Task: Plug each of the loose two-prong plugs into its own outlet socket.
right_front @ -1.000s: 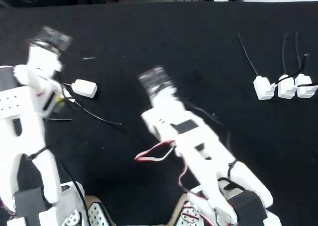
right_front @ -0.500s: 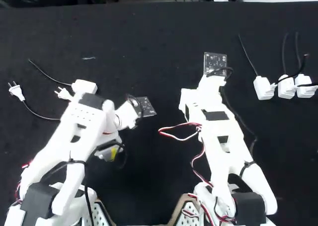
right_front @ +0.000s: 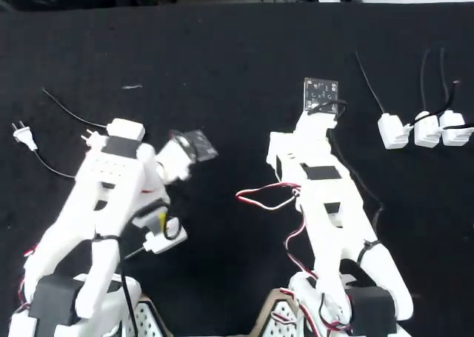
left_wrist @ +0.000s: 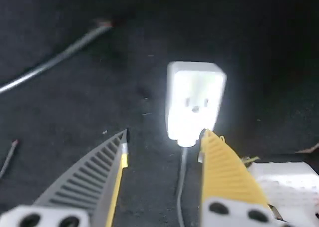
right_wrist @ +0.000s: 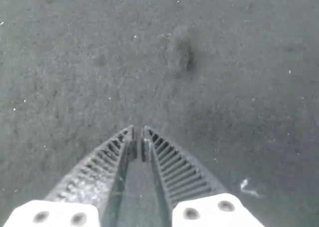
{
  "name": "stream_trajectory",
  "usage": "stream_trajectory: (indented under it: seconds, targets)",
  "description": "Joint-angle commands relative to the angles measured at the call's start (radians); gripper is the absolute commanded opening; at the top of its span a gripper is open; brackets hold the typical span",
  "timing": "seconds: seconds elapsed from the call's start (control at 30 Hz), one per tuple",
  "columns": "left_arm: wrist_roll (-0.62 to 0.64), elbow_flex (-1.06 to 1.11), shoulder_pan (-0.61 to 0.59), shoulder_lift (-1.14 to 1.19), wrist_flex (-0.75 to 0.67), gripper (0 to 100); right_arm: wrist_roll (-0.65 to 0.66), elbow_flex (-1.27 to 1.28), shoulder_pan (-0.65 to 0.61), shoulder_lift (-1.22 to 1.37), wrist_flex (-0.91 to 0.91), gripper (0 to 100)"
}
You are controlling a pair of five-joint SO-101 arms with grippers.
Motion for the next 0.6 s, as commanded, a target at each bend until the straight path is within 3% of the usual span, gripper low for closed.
stream_trajectory:
  seconds: [0.0, 0.2, 0.4, 0.57]
  targets:
    - [0.003, -0.061, -0.053, -0.031, 0.071, 23, -0.008, -0.054, 0.015, 0.004, -0.025, 1.2]
    - [0.009, 0.042, 0.088, -0.032, 0.176, 23, -0.008, -0.054, 0.014, 0.004, -0.028, 1.2]
    - [0.011, 0.176, 0.094, -0.025, -0.087, 14, -0.008, -0.05, -0.029, 0.005, -0.023, 1.2]
    - [0.078, 0.202, 0.031, -0.021, -0.215, 14, -0.006, -0.033, -0.064, 0.005, -0.029, 1.2]
